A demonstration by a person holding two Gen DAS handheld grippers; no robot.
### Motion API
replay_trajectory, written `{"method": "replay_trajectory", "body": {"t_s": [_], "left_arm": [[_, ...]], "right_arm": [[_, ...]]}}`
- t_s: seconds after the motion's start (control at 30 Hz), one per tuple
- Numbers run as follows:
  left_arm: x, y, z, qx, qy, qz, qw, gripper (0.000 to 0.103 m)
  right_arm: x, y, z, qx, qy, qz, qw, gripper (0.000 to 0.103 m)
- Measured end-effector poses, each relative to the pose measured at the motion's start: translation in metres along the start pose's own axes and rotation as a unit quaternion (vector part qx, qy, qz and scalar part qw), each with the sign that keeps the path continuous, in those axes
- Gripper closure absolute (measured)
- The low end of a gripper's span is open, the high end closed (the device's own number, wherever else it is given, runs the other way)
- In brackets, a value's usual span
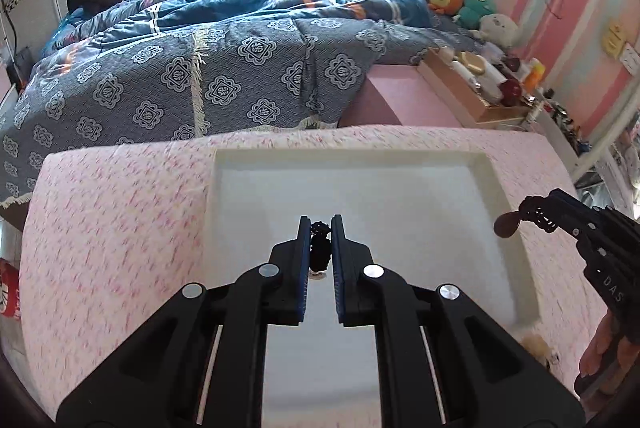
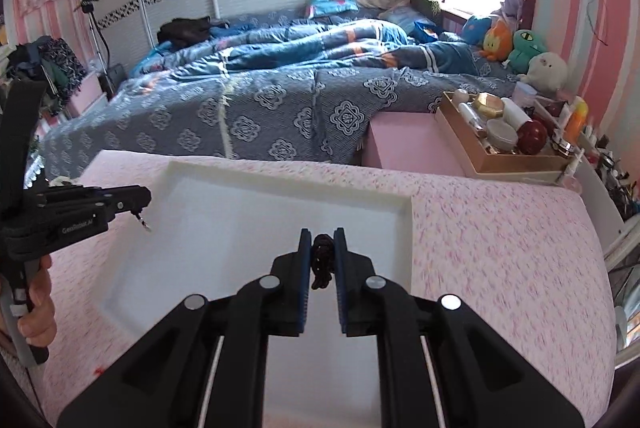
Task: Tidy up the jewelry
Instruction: 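Carry the keychain in the left tool while the right tool carries the pendant cord over the white tray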
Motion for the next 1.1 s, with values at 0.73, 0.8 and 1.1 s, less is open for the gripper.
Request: {"method": "replay_trajectory", "body": {"t_s": [0.73,0.8,1.1], "left_arm": [[0.101,-0.033,0.019,-0.016,-0.083,0.032,0.9959,0.095],[0.102,-0.031,0.021,-0.015,-0.092,0.032,0.9951,0.095],[0.1,-0.02,0.029,-0.016,-0.105,0.039,0.9936,0.092]], "right_arm": [[0.121,0.009,-0.022,0.013,0.046,0.105,0.993,0.093],[0.122,0.009,-0.022,0.009,0.056,0.108,0.992,0.093],[0.128,0.002,-0.02,-0.002,0.062,0.129,0.99,0.091]]}}
Point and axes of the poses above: each gripper's, at about its wrist camera, not at the fingertips, and x roughly the way its jaws point, z to its left, y to its underside, the point moved 6 cm from there along x, roughly the way its jaws point, and after that the axes turned 5 degrees about z, right-handed, at the moved point
